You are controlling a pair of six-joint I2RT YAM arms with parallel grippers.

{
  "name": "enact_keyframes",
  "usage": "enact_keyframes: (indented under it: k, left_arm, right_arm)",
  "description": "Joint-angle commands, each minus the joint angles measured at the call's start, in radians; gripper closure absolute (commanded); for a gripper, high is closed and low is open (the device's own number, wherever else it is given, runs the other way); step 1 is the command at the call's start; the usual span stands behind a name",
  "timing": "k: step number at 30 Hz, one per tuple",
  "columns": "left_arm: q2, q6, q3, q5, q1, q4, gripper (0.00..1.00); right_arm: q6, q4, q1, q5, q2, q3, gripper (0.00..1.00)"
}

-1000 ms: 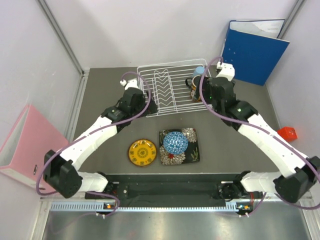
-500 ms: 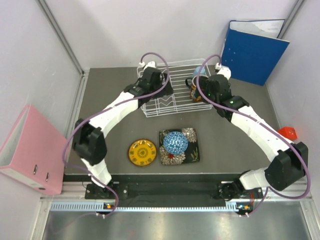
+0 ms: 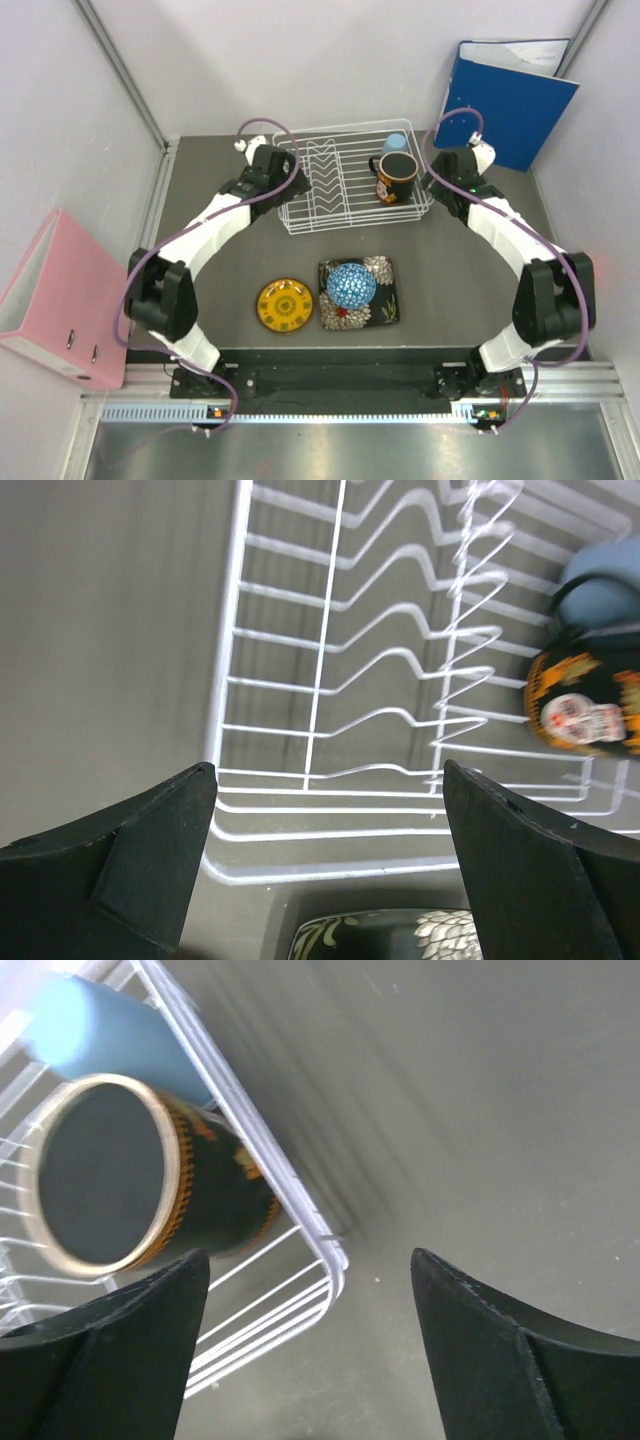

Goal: Unload the mixed dishes from the dish rack
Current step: Adjust the dish rack at the center of the board.

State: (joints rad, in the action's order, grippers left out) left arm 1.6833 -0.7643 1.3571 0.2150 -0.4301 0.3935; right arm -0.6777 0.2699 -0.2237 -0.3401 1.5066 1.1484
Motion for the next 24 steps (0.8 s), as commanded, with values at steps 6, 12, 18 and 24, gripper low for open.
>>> enact_keyframes:
  k: [6, 12, 18, 24]
  left_arm:
    - [-0.134, 0.026, -0.061, 0.090, 0.021, -0.008, 0.01]
    - [-0.117, 0.033, -0.081, 0.084, 0.031, -0.027, 0.01]
    - [-0.066, 0.010, -0.067, 0.069, 0.037, 0.016, 0.01]
    - [-0.071, 0.014, -0.055, 0.055, 0.037, -0.007, 0.01]
  right_arm:
    - [0.010, -0.020, 0.032, 0.007, 0.179, 0.099, 0.26]
    - [0.018, -0.041, 0.035, 0.024, 0.231, 0.096, 0.38]
    - [0.018, -0.066, 0.035, 0.064, 0.250, 0.082, 0.57]
    - [0.004, -0.089, 0.021, 0.093, 0.234, 0.037, 0.68]
